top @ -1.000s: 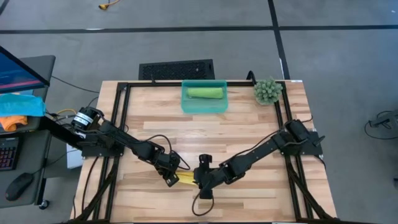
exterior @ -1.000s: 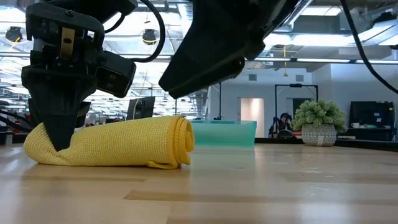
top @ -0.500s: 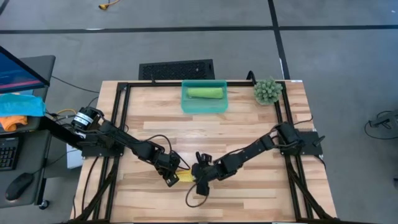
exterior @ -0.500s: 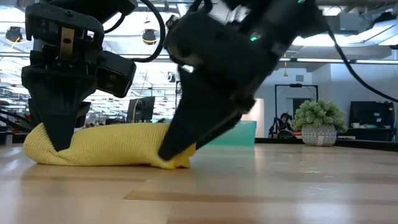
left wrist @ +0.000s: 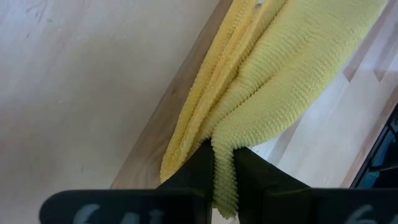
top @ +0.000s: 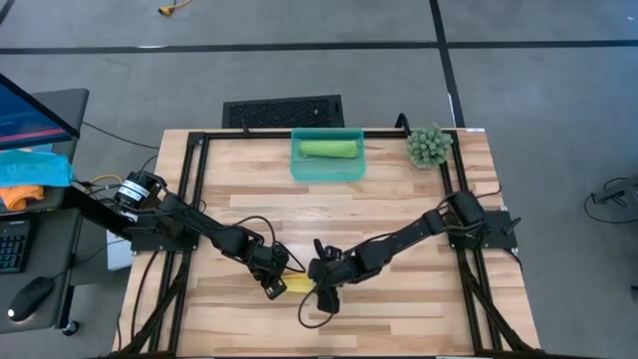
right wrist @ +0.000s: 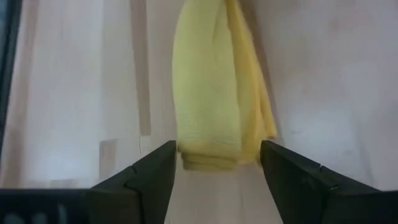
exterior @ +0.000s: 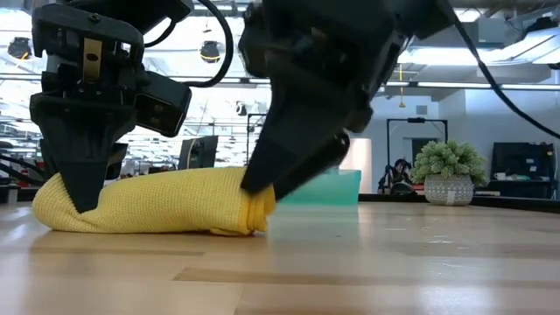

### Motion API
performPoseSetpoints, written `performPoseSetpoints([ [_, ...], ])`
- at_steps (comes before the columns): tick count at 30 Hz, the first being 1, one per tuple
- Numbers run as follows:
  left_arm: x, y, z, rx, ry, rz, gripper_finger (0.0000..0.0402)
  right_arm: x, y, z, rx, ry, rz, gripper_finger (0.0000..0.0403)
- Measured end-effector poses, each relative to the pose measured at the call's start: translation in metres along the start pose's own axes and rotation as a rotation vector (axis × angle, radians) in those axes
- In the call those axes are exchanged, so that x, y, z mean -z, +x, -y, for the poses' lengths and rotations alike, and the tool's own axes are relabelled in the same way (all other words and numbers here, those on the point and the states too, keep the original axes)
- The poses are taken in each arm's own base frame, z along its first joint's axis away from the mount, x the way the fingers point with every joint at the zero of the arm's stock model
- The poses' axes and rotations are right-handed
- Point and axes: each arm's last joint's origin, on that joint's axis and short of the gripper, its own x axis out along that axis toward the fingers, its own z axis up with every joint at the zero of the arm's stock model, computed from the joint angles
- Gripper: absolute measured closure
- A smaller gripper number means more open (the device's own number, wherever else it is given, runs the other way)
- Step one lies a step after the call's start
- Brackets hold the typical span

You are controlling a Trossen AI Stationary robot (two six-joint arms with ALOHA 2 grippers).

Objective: Roll microfiber towels into tight, uniform cylinder then place into a basket
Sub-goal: Roll the yellow towel

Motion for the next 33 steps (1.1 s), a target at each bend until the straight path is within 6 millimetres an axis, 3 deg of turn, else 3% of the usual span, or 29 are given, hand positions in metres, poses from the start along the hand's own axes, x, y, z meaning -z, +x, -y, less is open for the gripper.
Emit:
performPoseSetpoints([
  [8, 0.000, 0.000, 0.000, 0.000, 0.000, 0.000, 0.0374, -0.010, -0.008, -0.005, -0.001, -0.030, 0.096, 0.0147],
  [25, 0.000, 0.000, 0.000, 0.001, 0.002, 0.000, 0.0374, -0.003, 0.021, 0.015, 0.085, 0.072, 0.075, 0.0150],
  [29, 0.000, 0.000, 0.000, 0.002, 0.003, -0.002, 0.0374, -0.002, 0.026, 0.017, 0.052, 0.091, 0.059, 0.0173],
  [33, 0.000, 0.000, 0.000, 0.003, 0.002, -0.004, 0.0374, -0.002, 0.026, 0.017, 0.043, 0.093, 0.052, 0.0225],
])
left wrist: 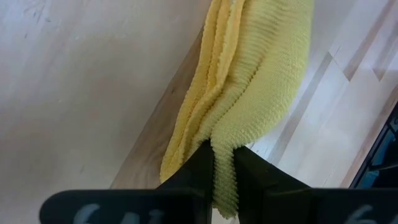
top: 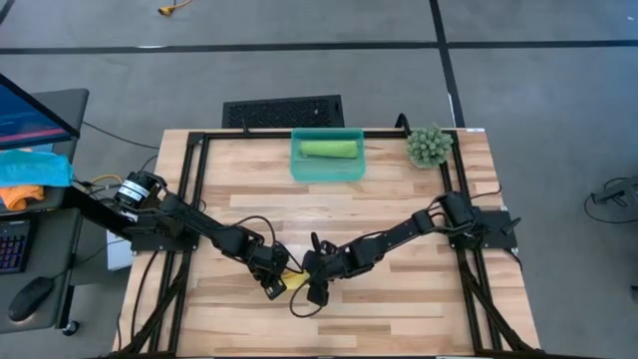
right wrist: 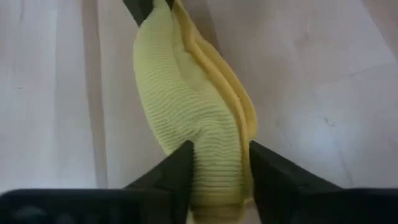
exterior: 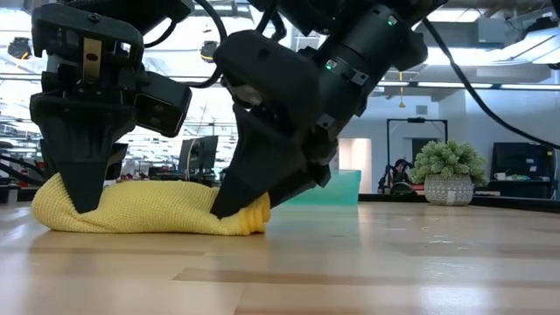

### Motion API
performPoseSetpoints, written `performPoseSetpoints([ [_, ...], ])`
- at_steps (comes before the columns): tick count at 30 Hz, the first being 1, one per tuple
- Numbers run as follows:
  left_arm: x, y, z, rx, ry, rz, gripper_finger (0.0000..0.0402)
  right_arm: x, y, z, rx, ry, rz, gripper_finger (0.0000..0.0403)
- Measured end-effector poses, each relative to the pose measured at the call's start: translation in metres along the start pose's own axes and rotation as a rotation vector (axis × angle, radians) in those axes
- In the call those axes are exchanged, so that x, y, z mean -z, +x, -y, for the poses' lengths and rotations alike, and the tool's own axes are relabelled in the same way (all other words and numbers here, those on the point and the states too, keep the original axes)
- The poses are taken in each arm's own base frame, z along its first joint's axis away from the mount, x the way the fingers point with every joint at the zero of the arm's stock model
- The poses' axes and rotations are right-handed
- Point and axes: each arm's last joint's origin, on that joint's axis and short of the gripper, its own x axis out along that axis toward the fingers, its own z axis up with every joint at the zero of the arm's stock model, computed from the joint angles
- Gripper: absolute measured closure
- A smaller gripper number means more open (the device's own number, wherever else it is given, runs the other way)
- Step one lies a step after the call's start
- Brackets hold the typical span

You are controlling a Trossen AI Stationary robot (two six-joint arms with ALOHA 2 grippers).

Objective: Roll microfiber towels into tight, uniform cylinder then place into a basket
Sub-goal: Roll the yellow towel

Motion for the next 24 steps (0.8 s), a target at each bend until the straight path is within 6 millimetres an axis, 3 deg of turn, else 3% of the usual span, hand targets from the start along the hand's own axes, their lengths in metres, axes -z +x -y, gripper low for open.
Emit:
performPoseSetpoints([
  [6, 0.0000, 0.0000, 0.0000, 0.001, 0.011, 0.000, 0.0374, 0.0001, 0.0005, -0.0016, -0.048, -0.001, -0.016, 0.0334],
  [9, 0.0000, 0.0000, 0.0000, 0.000, 0.029, 0.001, 0.0374, 0.0005, 0.0004, -0.0020, -0.059, -0.005, -0.024, 0.0368],
  [19, -0.0004, 0.0003, 0.0004, 0.004, 0.213, 0.011, 0.0368, 0.0020, 0.0011, -0.0018, -0.058, -0.018, -0.033, 0.0355],
  [24, -0.0009, 0.0004, 0.0011, 0.001, 0.232, 0.030, 0.0315, 0.0023, 0.0011, -0.0019, -0.058, -0.019, -0.035, 0.0364],
])
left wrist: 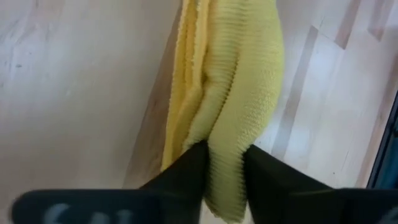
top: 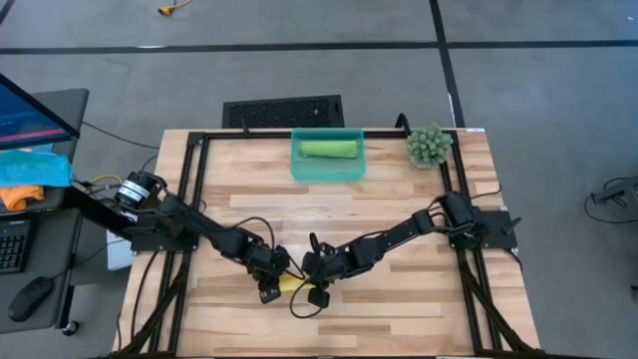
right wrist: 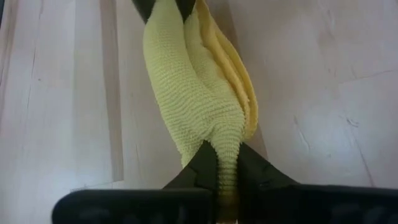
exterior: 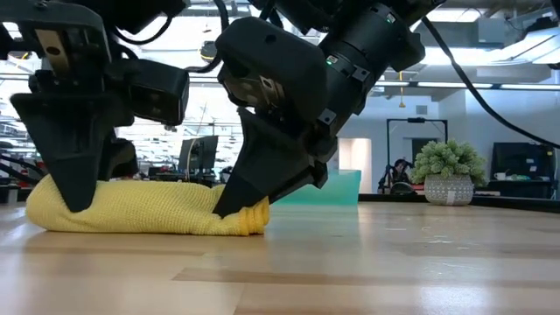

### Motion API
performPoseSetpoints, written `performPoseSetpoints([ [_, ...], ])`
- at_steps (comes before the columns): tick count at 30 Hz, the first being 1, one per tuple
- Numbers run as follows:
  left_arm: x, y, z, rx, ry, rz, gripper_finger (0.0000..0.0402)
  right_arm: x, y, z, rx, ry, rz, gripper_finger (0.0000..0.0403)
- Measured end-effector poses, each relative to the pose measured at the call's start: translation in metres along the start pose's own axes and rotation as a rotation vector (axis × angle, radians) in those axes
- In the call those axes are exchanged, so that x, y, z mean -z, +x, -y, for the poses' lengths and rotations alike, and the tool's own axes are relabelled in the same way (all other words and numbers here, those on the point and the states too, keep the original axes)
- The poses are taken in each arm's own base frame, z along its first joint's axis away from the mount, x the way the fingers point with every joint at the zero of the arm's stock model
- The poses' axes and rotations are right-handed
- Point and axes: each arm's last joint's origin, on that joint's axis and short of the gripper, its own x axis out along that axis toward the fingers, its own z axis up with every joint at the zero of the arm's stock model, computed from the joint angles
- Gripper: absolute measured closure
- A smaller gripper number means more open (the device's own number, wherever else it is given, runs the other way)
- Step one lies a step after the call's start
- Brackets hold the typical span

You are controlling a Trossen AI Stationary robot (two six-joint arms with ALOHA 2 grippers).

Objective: Roll microfiber towels into tight, uniform cylinder then place into a basket
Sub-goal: Roll the yellow towel

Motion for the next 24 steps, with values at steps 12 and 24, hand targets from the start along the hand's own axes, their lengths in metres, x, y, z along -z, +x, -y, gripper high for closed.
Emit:
performPoseSetpoints([
  [12, -0.001, -0.003, 0.002, 0.008, 0.066, 0.018, 0.0218, 0.001, 0.000, -0.001, -0.002, -0.005, -0.006, 0.0362],
  [24, 0.017, -0.074, 0.002, -0.177, 0.100, 0.219, 0.0225, 0.004, -0.001, -0.001, 0.010, -0.035, -0.032, 0.0366],
])
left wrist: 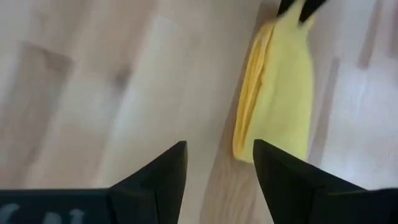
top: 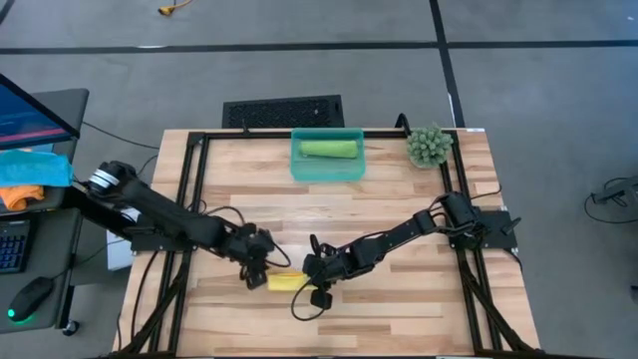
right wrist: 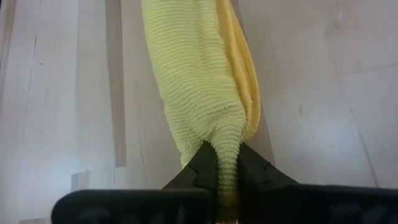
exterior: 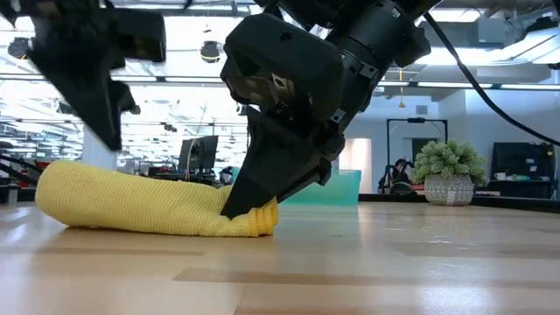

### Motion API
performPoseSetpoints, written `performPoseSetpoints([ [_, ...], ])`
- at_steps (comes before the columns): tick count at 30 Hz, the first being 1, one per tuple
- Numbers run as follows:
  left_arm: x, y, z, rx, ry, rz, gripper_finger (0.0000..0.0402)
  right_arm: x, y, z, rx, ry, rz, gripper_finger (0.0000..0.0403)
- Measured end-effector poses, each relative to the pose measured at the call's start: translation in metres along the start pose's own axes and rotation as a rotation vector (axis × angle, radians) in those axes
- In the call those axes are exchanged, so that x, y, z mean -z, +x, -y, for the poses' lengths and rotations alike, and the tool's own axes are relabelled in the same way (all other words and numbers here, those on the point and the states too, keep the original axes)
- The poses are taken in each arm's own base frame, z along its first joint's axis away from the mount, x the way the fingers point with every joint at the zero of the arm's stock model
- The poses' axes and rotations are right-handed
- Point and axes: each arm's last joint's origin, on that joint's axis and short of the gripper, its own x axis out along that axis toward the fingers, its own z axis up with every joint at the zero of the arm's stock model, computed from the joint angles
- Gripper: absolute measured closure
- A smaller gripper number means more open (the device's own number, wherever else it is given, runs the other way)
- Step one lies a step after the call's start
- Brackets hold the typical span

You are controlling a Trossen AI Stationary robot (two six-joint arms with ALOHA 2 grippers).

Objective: Roll microfiber towels into tight, uniform cylinder then place into a basket
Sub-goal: Roll the yellow towel

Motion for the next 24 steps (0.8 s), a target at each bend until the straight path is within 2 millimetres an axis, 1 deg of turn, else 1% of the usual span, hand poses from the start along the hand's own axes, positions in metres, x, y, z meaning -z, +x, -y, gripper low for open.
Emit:
performPoseSetpoints([
  [3, 0.002, -0.019, 0.001, -0.002, 0.007, 0.066, 0.0225, 0.000, 0.000, 0.000, 0.006, -0.007, 0.003, 0.0365],
  [5, 0.004, -0.027, 0.005, 0.025, 0.021, 0.103, 0.0226, 0.000, 0.000, 0.000, 0.006, -0.008, 0.004, 0.0365],
  [8, 0.009, -0.033, 0.015, 0.054, 0.075, 0.163, 0.0226, 0.000, 0.000, 0.000, 0.008, -0.008, 0.004, 0.0365],
  [11, 0.015, -0.035, 0.029, 0.113, 0.150, 0.232, 0.0226, 0.000, 0.000, 0.000, 0.009, -0.008, 0.004, 0.0365],
  [14, 0.025, -0.029, 0.039, 0.205, 0.214, 0.308, 0.0226, 0.000, 0.000, 0.000, 0.010, -0.008, 0.005, 0.0365],
  [18, 0.037, -0.015, 0.046, 0.305, 0.273, 0.397, 0.0226, 0.000, 0.000, 0.000, 0.010, -0.007, 0.005, 0.0365],
  [20, 0.041, -0.004, 0.046, 0.319, 0.274, 0.404, 0.0226, 0.000, 0.000, 0.001, 0.010, -0.007, 0.005, 0.0365],
  [24, 0.046, 0.015, 0.044, 0.291, 0.261, 0.368, 0.0226, 0.000, 0.000, 0.001, 0.011, -0.007, 0.005, 0.0365],
])
